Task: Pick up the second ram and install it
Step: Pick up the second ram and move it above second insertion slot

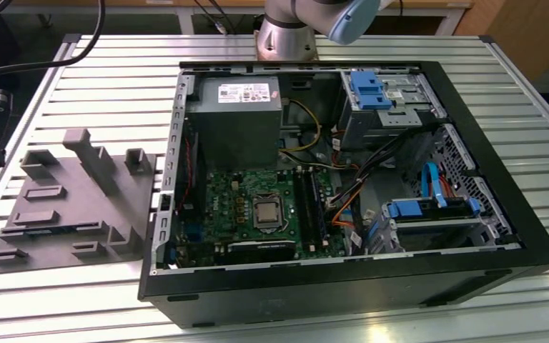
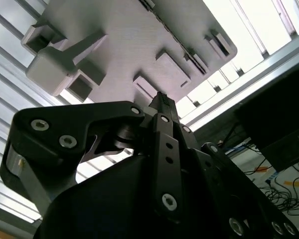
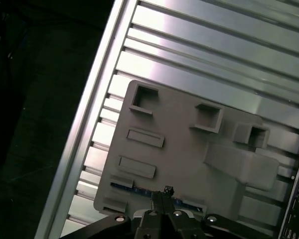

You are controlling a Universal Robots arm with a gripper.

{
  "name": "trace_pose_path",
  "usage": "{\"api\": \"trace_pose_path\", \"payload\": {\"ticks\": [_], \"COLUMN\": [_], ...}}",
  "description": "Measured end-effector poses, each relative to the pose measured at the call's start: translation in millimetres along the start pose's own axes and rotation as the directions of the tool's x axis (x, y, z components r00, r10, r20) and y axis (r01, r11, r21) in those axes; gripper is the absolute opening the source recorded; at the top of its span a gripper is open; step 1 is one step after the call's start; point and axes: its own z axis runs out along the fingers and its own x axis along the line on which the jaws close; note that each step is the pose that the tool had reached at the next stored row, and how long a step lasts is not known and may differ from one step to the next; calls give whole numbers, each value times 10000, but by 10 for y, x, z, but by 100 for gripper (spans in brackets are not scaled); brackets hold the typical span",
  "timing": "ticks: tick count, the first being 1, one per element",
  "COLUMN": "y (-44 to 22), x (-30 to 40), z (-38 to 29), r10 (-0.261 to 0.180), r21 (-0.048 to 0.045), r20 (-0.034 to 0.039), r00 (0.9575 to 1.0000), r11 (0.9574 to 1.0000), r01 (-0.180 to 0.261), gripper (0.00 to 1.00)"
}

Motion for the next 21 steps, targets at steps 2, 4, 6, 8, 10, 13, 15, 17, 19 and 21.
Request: {"api": "trace_pose_path", "payload": {"ticks": [2, 4, 6, 8, 10, 13, 15, 17, 19, 21], "y": [0, 0, 0, 0, 0, 0, 0, 0, 0, 0], "x": [0, 0, 0, 0, 0, 0, 0, 0, 0, 0], "z": [0, 0, 0, 0, 0, 0, 0, 0, 0, 0], "r10": [-141, -280, -669, -854, -1005, -1232, -1394, -1547, -1703, -1866], "r21": [-2, -4, -9, -13, -15, -20, -22, -26, -29, -32], "r20": [-5, -12, -28, -35, -42, -52, -58, -65, -71, -77], "r00": [9999, 9996, 9978, 9963, 9949, 9924, 9902, 9879, 9854, 9824], "r11": [9999, 9996, 9978, 9963, 9949, 9924, 9902, 9880, 9854, 9824], "r01": [141, 280, 669, 854, 1005, 1232, 1394, 1547, 1703, 1866], "gripper": [11, 11, 11, 11, 11, 11, 11, 11, 11, 11]}}
